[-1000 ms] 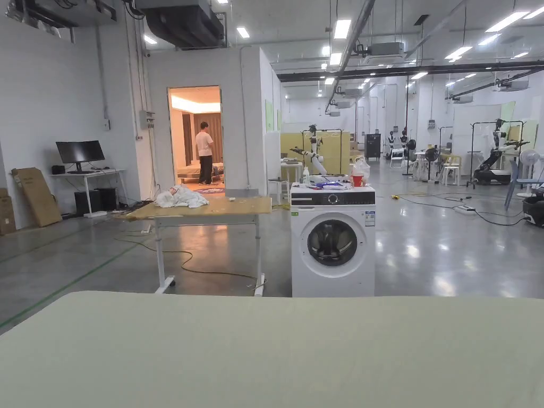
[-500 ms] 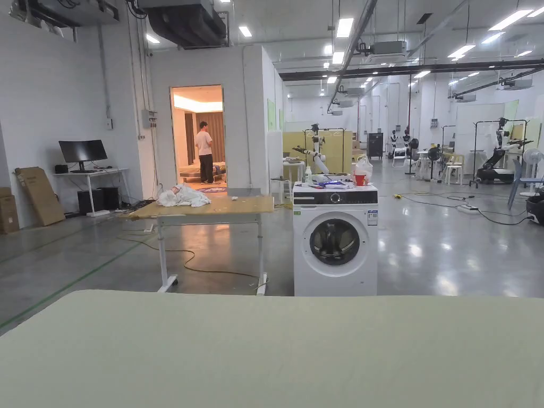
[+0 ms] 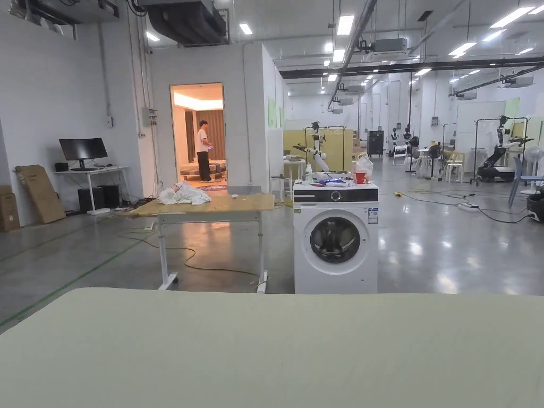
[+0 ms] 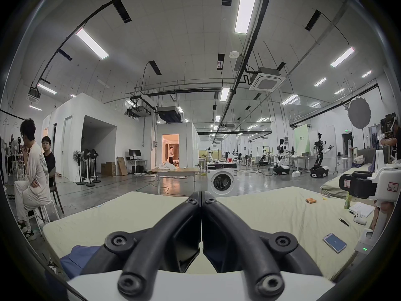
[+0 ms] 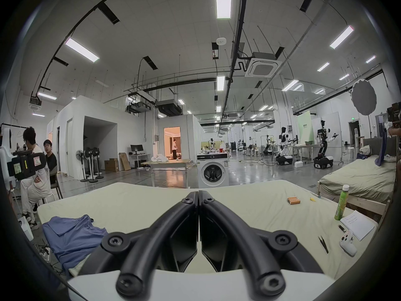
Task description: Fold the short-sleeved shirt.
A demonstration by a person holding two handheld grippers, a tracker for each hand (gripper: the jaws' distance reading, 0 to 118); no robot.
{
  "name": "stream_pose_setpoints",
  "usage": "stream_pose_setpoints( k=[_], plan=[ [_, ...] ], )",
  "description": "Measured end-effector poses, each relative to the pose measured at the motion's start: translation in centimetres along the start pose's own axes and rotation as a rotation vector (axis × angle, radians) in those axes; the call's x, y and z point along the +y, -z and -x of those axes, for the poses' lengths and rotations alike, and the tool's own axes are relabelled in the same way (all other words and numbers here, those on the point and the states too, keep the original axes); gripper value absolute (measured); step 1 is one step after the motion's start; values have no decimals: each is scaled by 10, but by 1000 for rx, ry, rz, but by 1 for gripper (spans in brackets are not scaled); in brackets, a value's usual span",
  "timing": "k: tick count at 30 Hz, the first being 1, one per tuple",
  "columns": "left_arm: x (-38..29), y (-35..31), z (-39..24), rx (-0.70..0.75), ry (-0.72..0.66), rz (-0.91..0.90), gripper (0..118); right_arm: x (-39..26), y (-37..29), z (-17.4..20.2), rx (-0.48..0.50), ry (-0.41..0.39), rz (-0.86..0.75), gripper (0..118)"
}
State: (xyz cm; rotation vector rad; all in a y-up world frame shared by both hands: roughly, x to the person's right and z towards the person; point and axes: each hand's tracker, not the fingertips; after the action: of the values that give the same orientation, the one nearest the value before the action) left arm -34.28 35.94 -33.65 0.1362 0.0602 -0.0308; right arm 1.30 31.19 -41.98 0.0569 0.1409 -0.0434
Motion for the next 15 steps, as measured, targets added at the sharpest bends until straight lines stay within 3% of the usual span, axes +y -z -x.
stream_pose_setpoints(
  k=[15],
  plan=[
    [-1,2,0,3,8,7,0,-2,0,-1,3,2,10,0]
  ],
)
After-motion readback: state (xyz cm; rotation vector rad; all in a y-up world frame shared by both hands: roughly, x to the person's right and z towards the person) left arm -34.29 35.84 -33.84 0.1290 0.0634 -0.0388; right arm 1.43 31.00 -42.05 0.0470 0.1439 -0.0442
